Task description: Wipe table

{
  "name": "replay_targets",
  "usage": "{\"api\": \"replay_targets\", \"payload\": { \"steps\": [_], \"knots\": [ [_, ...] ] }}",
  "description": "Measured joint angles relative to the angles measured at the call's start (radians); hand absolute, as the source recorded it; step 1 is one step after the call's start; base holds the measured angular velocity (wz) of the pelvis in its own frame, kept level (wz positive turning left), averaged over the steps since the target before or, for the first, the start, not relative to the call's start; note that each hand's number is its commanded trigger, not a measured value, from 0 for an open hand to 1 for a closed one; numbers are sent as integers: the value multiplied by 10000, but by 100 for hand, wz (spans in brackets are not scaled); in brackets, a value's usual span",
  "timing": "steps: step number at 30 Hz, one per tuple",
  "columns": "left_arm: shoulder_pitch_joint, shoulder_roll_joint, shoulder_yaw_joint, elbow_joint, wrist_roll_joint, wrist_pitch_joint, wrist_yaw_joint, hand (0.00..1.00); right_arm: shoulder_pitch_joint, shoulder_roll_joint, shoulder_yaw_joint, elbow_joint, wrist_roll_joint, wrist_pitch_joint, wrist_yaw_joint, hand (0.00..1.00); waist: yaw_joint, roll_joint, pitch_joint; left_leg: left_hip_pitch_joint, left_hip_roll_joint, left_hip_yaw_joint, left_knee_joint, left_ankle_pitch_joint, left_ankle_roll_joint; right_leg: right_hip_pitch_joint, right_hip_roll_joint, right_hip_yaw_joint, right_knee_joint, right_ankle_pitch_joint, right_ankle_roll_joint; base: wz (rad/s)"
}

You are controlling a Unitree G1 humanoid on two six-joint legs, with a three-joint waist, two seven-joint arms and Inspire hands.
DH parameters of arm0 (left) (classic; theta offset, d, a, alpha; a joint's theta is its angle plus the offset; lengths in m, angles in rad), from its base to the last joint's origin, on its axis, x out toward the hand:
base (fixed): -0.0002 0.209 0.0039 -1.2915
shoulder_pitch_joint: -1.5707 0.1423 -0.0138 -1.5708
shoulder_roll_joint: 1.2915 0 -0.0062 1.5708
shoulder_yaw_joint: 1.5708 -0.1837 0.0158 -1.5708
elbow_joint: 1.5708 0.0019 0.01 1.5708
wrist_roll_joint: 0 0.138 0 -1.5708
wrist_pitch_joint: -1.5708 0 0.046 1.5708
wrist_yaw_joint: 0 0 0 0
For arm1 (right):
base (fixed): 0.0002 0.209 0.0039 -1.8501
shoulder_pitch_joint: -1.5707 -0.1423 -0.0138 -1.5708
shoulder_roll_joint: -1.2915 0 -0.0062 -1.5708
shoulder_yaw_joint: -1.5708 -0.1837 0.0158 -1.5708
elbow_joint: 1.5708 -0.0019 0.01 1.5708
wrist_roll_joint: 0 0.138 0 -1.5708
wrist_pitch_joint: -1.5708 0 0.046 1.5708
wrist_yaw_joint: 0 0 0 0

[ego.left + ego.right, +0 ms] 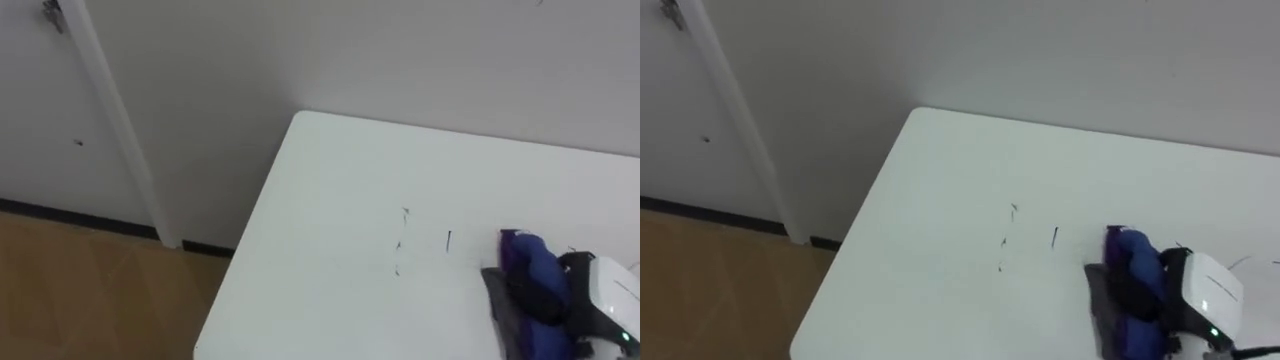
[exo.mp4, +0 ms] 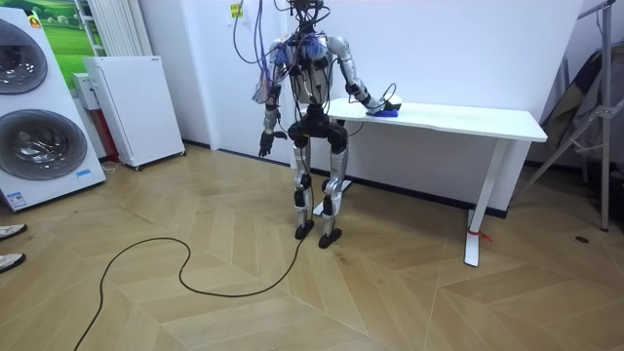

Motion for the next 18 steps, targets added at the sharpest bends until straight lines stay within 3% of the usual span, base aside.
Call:
{"api": "replay_targets", "payload": {
  "steps": [4, 6, 7, 9, 11, 15, 18],
  "knots": [
    [3, -158, -351, 47, -16, 71, 2, 0, -130, 106, 355, -397, -95, 633, 172, 100, 268, 97, -30, 100, 49, 61, -26, 0, -1, 7, 60, 127, 40, 20, -34, -16],
    [-196, -232, -653, 285, -45, 72, 9, 0, -247, 263, 789, -1024, -255, 1400, 485, 100, 602, 141, -11, 95, 97, 55, -75, 0, -3, -90, 111, 209, 58, 71, -91, -30],
    [-262, -229, -729, 413, -53, 80, 13, 0, -353, 286, 961, -1075, -279, 1523, 562, 100, 697, 151, -6, 94, 114, 53, -77, 0, -4, -86, 142, 279, 76, 98, -113, -34],
    [-453, -243, -952, 477, -12, 184, 12, 0, -868, 475, 1964, -1622, -357, 1982, 1219, 100, 1097, 160, 88, 57, 190, 68, -88, -6, -26, -231, 207, 290, 204, 134, -159, -30],
    [-653, -265, -1018, 476, -6, 200, 3, 0, -1291, 630, 2777, -2196, -967, 2102, 1822, 100, 1331, 163, 266, -2, 219, 60, -122, 29, -88, -368, 229, 297, 194, 130, -203, -7],
    [-615, -262, -1153, 375, -18, 256, -132, 0, -2627, 966, 4072, -2419, -1474, 2008, 3005, 100, 1705, 177, 321, -321, 176, -176, -206, 127, -165, -664, 228, 225, 138, 97, -230, 21],
    [-281, -255, -1191, 142, -47, 348, -218, 0, -2876, 931, 3979, -2050, -1362, 1679, 3127, 100, 1729, 156, 279, -312, 152, -355, -167, 153, -151, -578, 176, 9, 210, 82, -202, 45]
  ]
}}
